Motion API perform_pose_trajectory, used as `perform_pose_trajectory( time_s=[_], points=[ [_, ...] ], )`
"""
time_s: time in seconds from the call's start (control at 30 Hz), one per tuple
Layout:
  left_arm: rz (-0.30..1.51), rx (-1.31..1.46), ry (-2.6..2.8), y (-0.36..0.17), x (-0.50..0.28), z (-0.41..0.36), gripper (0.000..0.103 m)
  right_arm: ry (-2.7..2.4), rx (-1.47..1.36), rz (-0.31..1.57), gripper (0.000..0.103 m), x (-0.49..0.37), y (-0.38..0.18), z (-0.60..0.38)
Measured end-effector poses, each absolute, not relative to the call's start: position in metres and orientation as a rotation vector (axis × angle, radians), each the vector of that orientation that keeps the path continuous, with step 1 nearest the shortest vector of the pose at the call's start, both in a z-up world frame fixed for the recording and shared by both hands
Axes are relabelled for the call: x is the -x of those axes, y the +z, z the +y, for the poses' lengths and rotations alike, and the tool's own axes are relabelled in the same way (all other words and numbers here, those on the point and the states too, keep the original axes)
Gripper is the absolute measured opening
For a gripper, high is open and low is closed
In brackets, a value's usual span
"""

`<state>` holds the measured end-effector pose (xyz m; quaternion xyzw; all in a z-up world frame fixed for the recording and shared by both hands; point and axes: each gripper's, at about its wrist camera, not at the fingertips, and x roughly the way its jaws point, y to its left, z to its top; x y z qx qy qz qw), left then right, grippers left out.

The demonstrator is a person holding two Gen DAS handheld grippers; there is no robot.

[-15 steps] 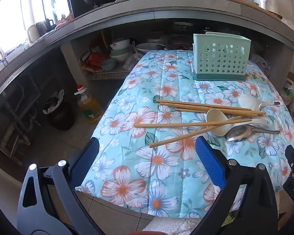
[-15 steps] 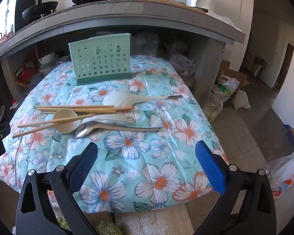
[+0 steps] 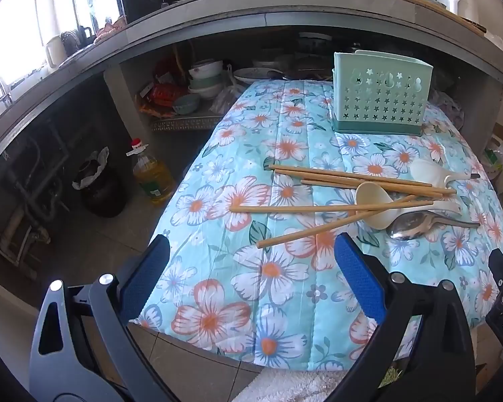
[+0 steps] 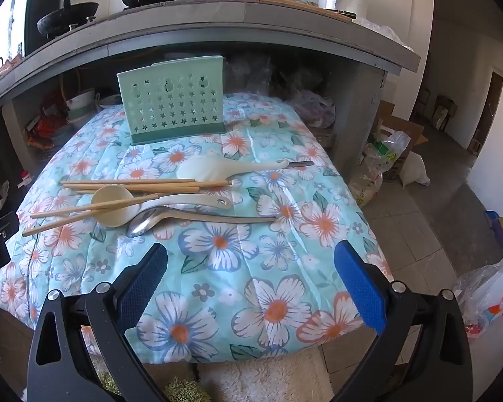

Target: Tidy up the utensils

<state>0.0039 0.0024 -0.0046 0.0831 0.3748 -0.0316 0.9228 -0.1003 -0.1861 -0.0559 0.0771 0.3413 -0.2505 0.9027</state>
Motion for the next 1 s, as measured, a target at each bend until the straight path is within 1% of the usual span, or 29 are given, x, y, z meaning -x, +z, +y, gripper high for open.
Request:
perform_pose_trajectory(
  time_s=[1.0],
  points=[
    [0.780,-0.170,-0.068,-0.0073,-0.0062,0.0018,0.095,-0.515,-0.165,0.706,0.097,0.1001,-0.0547,-0.1868]
  ],
)
